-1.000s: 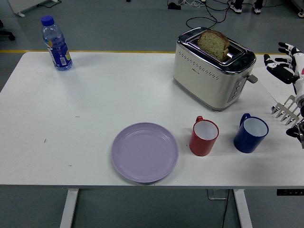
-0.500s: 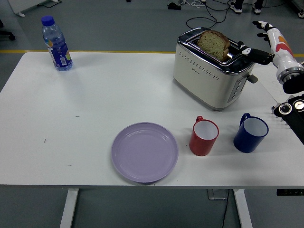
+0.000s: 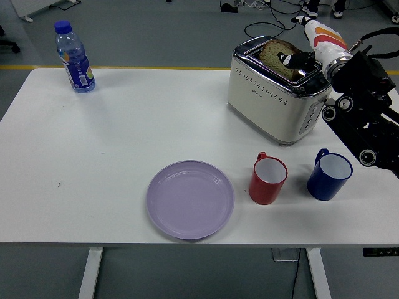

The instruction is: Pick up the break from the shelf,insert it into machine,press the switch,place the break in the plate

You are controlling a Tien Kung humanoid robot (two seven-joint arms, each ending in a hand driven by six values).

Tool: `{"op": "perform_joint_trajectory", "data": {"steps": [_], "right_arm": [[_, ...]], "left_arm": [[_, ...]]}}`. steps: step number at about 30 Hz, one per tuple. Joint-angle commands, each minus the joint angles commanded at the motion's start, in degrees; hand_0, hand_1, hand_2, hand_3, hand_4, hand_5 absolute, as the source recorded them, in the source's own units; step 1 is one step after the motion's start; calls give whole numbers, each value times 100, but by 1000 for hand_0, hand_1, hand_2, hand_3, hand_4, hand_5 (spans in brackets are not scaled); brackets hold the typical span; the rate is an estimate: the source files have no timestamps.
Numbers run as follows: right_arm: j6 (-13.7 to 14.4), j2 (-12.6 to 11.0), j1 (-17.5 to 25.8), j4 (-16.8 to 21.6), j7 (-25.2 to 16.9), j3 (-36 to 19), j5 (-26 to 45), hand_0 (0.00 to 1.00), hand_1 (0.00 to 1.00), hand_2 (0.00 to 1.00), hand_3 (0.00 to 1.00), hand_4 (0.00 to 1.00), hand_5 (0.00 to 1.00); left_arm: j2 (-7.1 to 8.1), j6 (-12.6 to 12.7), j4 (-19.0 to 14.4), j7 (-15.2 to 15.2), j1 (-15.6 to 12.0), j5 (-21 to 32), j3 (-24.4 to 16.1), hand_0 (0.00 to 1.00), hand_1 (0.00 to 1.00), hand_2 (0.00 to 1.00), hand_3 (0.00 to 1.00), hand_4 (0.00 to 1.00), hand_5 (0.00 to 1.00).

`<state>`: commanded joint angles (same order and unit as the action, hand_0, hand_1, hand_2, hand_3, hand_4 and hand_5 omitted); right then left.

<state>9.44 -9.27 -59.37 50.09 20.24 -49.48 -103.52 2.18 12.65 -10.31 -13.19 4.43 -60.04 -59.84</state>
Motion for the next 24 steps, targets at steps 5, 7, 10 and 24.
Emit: {"op": "perform_joint_trajectory", "data": {"steps": [5, 7, 10, 24], "right_arm": [[-97, 229, -254, -353, 70, 122, -25, 883, 837, 909, 899, 746, 308], [-136, 332, -377, -558, 94, 189, -55, 883, 837, 909, 899, 746, 308], [-184, 524, -603, -969, 118, 322, -94, 876, 831, 892, 893, 759, 295], [-358, 927, -1322, -2561, 196, 660, -562, 832, 771, 816, 861, 762, 273]], "left_arm": [[13, 2, 0, 5, 21, 26, 33, 631, 520, 495, 502, 291, 877], [18, 7, 0, 6, 27, 29, 32, 631, 520, 495, 502, 291, 877], [27, 9, 0, 0, 39, 21, 34, 631, 520, 494, 501, 289, 874], [65, 53, 0, 4, 82, 35, 63, 631, 516, 487, 498, 291, 867]]}}
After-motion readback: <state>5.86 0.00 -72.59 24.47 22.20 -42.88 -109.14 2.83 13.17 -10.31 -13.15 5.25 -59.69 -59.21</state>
